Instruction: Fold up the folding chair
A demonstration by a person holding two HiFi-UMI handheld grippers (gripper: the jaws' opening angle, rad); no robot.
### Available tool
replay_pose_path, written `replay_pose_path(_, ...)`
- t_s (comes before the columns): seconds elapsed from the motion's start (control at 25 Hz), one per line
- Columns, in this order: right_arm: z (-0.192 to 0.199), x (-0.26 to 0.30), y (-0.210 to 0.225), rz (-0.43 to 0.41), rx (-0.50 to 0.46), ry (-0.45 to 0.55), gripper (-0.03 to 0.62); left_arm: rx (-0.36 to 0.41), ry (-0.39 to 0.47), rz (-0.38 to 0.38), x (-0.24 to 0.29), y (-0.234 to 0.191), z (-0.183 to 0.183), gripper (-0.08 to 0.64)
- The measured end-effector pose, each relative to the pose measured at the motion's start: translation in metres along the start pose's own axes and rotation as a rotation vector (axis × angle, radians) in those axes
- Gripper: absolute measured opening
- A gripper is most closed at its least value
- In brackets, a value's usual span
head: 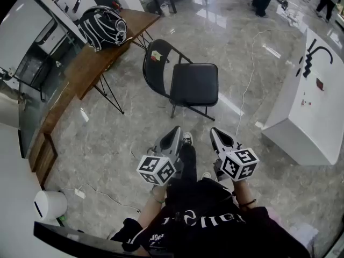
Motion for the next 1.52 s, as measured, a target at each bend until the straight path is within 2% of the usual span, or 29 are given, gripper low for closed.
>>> replay_pose_path(0.12, -0.020, 0.033, 0.019, 0.006, -0.010, 0.010, 0.012, 0.020, 0.003, 0.006, 0.034, -0.022, -0.016, 0.002)
replay_pose_path(0.24, -0.043, 0.088, 0.041, 0.021, -0.001, -0.003, 0.013, 0.025, -0.001, 0.025, 0.082, -0.061, -0.040, 0.003)
replay_pose_path(0.44, -0.084, 0.171, 0.057, 0.007, 0.004, -0.003, 0.014, 0.022, -0.049, 0.049, 0.144, -0.119, -0.080, 0.025)
replay_pose_path(0.68, -0.117, 0.258, 0.082, 0.015, 0.001, -0.010, 0.014, -0.017, -0.072, 0.020, 0.204, -0.198, -0.118, 0.035)
replay_pose_path(0.88, -0.123, 0.297, 0.107, 0.017, 0.007, -0.068, 0.014, -0.032, -0.085, -0.070, 0.234, -0.252, -0.131, 0.068)
replay_pose_path(1.0, -0.120, 0.315, 0.127, -0.006, 0.012, -0.115, 0.014, -0.039, -0.080, -0.144, 0.247, -0.285, -0.135, 0.114)
replay_pose_path(1.2, -0.101, 0.349, 0.166, -0.062, 0.010, -0.223, 0.014, 0.013, -0.109, -0.290, 0.267, -0.351, -0.140, 0.194)
replay_pose_path(1.36, -0.080, 0.378, 0.208, -0.085, -0.033, -0.288, 0.015, 0.046, -0.175, -0.391, 0.286, -0.410, -0.132, 0.229)
replay_pose_path(1.52, -0.061, 0.398, 0.244, -0.070, -0.032, -0.321, 0.018, 0.053, -0.270, -0.416, 0.304, -0.454, -0.112, 0.232)
Point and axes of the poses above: the fingertips, and each gripper's own axes: x forward along the fingers, y to its right, z out of its underside, the point moved 1 cm from there along -x, backward along the fingers, and after that the axes turned 4 degrees about -x, right-handed, at the moved point
